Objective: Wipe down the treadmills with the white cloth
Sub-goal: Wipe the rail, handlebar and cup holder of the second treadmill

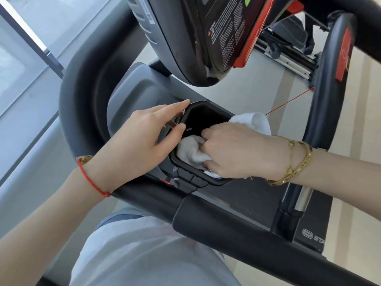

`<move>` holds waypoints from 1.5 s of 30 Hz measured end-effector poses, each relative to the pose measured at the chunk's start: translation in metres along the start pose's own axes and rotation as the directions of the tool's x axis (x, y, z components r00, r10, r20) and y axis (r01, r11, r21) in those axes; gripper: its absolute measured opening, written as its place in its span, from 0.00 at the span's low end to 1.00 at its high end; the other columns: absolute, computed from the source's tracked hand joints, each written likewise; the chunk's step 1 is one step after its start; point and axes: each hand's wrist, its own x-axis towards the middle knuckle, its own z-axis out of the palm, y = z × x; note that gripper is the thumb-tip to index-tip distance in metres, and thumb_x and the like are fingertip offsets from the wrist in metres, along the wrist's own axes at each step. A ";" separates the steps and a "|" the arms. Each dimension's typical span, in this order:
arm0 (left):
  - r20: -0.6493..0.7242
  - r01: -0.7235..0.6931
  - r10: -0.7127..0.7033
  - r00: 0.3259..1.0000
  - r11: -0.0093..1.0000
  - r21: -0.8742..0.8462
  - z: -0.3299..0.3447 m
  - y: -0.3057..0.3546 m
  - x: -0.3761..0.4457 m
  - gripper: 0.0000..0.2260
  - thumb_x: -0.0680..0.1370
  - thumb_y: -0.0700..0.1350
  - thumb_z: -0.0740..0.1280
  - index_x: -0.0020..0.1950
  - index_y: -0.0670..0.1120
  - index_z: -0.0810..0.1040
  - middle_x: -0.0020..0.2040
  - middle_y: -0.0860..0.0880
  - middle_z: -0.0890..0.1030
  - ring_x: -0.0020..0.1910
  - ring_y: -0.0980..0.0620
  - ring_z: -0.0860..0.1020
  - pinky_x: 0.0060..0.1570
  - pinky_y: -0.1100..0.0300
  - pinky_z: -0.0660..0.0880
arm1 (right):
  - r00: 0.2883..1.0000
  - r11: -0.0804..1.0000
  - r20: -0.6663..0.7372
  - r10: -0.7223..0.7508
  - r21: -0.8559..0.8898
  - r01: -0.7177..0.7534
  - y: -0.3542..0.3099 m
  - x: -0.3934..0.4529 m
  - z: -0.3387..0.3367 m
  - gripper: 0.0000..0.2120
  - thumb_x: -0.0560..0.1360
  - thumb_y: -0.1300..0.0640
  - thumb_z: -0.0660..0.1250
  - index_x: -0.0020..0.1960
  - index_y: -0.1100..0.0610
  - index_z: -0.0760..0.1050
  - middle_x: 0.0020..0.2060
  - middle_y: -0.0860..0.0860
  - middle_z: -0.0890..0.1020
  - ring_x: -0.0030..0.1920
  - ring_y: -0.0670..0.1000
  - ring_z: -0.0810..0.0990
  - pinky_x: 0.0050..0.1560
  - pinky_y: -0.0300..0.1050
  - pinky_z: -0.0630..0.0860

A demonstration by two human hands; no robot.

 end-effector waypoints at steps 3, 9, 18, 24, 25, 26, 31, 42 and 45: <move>-0.011 0.002 -0.002 1.000 1.000 -0.006 0.000 0.000 0.000 0.20 0.81 0.46 0.64 0.74 0.49 0.72 0.54 0.55 0.81 0.50 0.59 0.80 0.41 0.80 0.66 | 0.985 0.995 -0.164 0.043 0.093 -0.028 -0.001 -0.012 0.004 0.11 0.79 0.52 0.57 0.48 0.55 0.77 0.39 0.47 0.70 0.46 0.52 0.71 0.46 0.46 0.66; -0.022 -0.021 0.021 1.000 1.000 -0.004 0.001 -0.001 0.000 0.20 0.82 0.48 0.63 0.74 0.49 0.72 0.55 0.53 0.82 0.48 0.56 0.81 0.40 0.79 0.66 | 0.898 0.922 -0.369 0.241 0.377 -0.092 -0.006 -0.024 0.007 0.19 0.76 0.58 0.63 0.66 0.50 0.73 0.56 0.50 0.74 0.52 0.54 0.71 0.53 0.52 0.69; -0.017 -0.022 0.022 1.000 1.000 -0.013 0.001 -0.003 0.001 0.22 0.80 0.51 0.60 0.74 0.50 0.71 0.52 0.60 0.77 0.52 0.62 0.77 0.42 0.79 0.66 | 0.939 0.964 -0.343 -0.022 0.241 0.110 -0.002 -0.004 0.012 0.13 0.73 0.53 0.63 0.56 0.43 0.78 0.49 0.44 0.78 0.45 0.53 0.69 0.48 0.53 0.72; -0.006 -0.011 0.011 1.000 1.000 -0.008 0.001 -0.005 0.001 0.21 0.82 0.52 0.60 0.76 0.52 0.70 0.54 0.61 0.76 0.52 0.62 0.78 0.41 0.78 0.67 | 0.963 0.996 -0.270 -0.016 0.084 0.040 -0.003 0.003 0.012 0.12 0.74 0.54 0.67 0.57 0.48 0.77 0.57 0.51 0.79 0.44 0.53 0.67 0.46 0.49 0.69; -0.005 -0.009 0.009 1.000 1.000 -0.009 0.001 -0.005 0.001 0.21 0.83 0.51 0.61 0.76 0.52 0.69 0.55 0.60 0.77 0.52 0.61 0.78 0.40 0.78 0.67 | 0.960 0.997 -0.278 0.000 0.074 0.021 -0.005 0.004 0.013 0.16 0.72 0.53 0.69 0.59 0.49 0.77 0.57 0.52 0.80 0.44 0.54 0.70 0.44 0.48 0.66; -0.003 -0.007 0.007 1.000 1.000 -0.007 0.001 -0.005 0.001 0.21 0.83 0.50 0.61 0.76 0.52 0.69 0.56 0.59 0.78 0.52 0.61 0.78 0.40 0.77 0.67 | 0.970 0.998 -0.243 0.026 0.061 -0.012 -0.005 0.004 0.012 0.20 0.73 0.52 0.68 0.65 0.51 0.74 0.59 0.51 0.78 0.48 0.55 0.72 0.44 0.46 0.62; 0.007 -0.009 0.009 1.000 1.000 -0.003 0.000 -0.004 0.000 0.22 0.82 0.49 0.62 0.76 0.51 0.68 0.56 0.56 0.80 0.52 0.60 0.79 0.40 0.77 0.68 | 0.989 0.994 -0.098 0.109 -0.008 -0.110 -0.007 0.005 0.007 0.16 0.78 0.50 0.58 0.62 0.54 0.73 0.52 0.48 0.77 0.49 0.52 0.68 0.45 0.44 0.58; 0.007 -0.019 0.019 1.000 1.000 -0.016 -0.001 -0.003 0.000 0.21 0.82 0.48 0.63 0.76 0.50 0.69 0.52 0.58 0.77 0.50 0.59 0.79 0.40 0.74 0.70 | 0.995 0.941 -0.062 0.079 0.333 -0.054 -0.005 -0.013 -0.008 0.10 0.74 0.54 0.63 0.34 0.53 0.69 0.28 0.48 0.74 0.34 0.51 0.73 0.39 0.50 0.73; 0.007 -0.033 0.033 0.999 0.999 -0.004 -0.002 -0.002 0.000 0.22 0.82 0.51 0.61 0.76 0.50 0.69 0.54 0.55 0.80 0.51 0.58 0.80 0.46 0.64 0.76 | 0.959 0.900 -0.233 0.160 0.434 -0.045 -0.008 -0.019 -0.002 0.05 0.74 0.54 0.63 0.40 0.48 0.71 0.33 0.44 0.75 0.42 0.49 0.73 0.47 0.51 0.72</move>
